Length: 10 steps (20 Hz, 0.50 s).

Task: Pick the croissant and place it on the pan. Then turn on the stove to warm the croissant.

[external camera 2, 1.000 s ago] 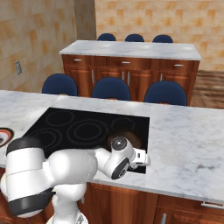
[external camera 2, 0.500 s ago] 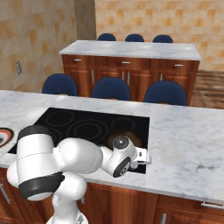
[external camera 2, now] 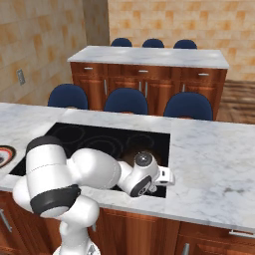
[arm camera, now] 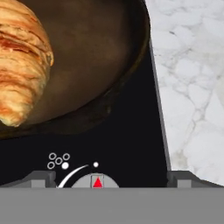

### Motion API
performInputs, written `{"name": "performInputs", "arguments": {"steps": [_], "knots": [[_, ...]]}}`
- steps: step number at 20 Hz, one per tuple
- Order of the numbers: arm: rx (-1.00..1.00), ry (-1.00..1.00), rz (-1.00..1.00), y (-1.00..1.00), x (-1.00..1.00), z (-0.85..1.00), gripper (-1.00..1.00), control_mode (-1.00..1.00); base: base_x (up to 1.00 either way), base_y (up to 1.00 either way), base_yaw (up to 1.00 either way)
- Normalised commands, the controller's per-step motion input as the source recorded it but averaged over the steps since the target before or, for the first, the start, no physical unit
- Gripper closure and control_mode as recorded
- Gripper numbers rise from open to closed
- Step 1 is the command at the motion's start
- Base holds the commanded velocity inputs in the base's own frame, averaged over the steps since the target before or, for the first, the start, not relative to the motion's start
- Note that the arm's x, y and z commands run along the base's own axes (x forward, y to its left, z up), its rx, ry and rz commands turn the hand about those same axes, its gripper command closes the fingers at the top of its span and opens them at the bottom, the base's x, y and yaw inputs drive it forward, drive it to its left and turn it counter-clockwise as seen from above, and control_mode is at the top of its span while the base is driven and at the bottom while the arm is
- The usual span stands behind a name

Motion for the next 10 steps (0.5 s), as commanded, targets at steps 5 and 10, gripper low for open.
{"name": "performInputs", "arguments": {"steps": [5,10], "knots": [[0.0,0.0,0.0,0.0,0.0,-0.07,-1.0,-1.0,0.0,0.0,0.0],[0.0,0.0,0.0,0.0,-0.14,-0.09,-1.0,-1.0,0.0,0.0,0.0]]}}
